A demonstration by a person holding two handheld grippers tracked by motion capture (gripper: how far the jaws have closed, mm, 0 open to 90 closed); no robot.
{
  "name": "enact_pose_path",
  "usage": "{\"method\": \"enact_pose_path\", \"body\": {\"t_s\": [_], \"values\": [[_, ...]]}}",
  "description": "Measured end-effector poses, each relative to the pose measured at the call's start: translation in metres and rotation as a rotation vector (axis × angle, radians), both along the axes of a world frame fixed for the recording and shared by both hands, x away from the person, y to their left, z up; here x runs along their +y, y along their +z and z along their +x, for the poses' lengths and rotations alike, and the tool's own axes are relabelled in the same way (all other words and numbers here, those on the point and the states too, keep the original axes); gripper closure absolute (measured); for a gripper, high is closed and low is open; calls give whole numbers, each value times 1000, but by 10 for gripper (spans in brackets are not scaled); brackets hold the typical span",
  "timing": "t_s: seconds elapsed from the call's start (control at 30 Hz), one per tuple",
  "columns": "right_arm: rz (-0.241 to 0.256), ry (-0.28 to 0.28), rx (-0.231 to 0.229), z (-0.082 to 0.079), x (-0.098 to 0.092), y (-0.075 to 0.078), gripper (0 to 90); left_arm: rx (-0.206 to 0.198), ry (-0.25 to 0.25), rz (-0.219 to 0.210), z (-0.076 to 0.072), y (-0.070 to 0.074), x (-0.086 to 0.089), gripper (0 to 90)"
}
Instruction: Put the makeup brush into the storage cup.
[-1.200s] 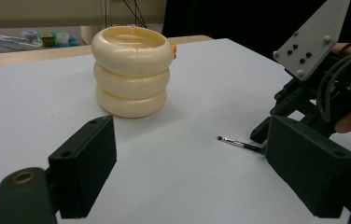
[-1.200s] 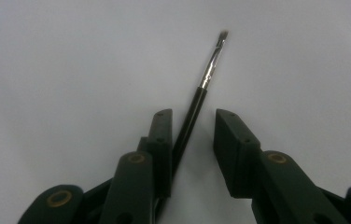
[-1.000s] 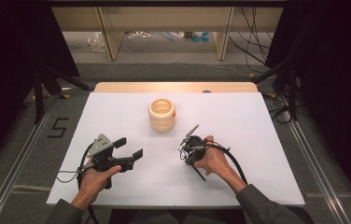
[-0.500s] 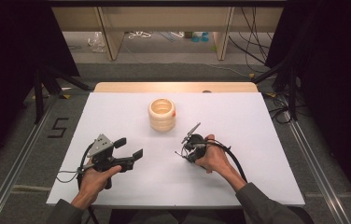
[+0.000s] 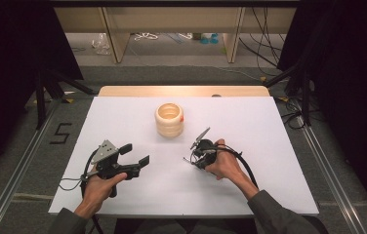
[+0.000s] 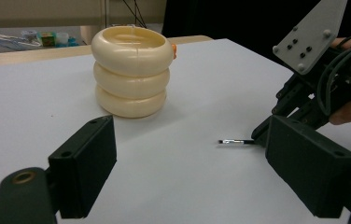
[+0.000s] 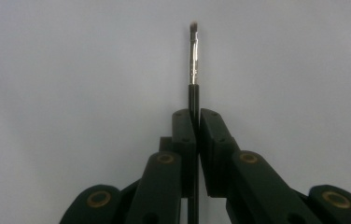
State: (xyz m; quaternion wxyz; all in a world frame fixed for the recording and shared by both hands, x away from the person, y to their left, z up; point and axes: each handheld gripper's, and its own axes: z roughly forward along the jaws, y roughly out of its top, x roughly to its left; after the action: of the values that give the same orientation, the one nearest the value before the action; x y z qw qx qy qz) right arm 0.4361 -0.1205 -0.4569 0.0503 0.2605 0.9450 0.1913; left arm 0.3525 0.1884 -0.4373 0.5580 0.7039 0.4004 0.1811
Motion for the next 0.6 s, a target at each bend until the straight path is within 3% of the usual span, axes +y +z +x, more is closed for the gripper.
{"method": "enact_pose_path", "body": {"t_s": [0.6], "values": [[178, -33, -115, 11, -24, 47, 858, 1, 3, 7, 1, 0, 1, 160]]}}
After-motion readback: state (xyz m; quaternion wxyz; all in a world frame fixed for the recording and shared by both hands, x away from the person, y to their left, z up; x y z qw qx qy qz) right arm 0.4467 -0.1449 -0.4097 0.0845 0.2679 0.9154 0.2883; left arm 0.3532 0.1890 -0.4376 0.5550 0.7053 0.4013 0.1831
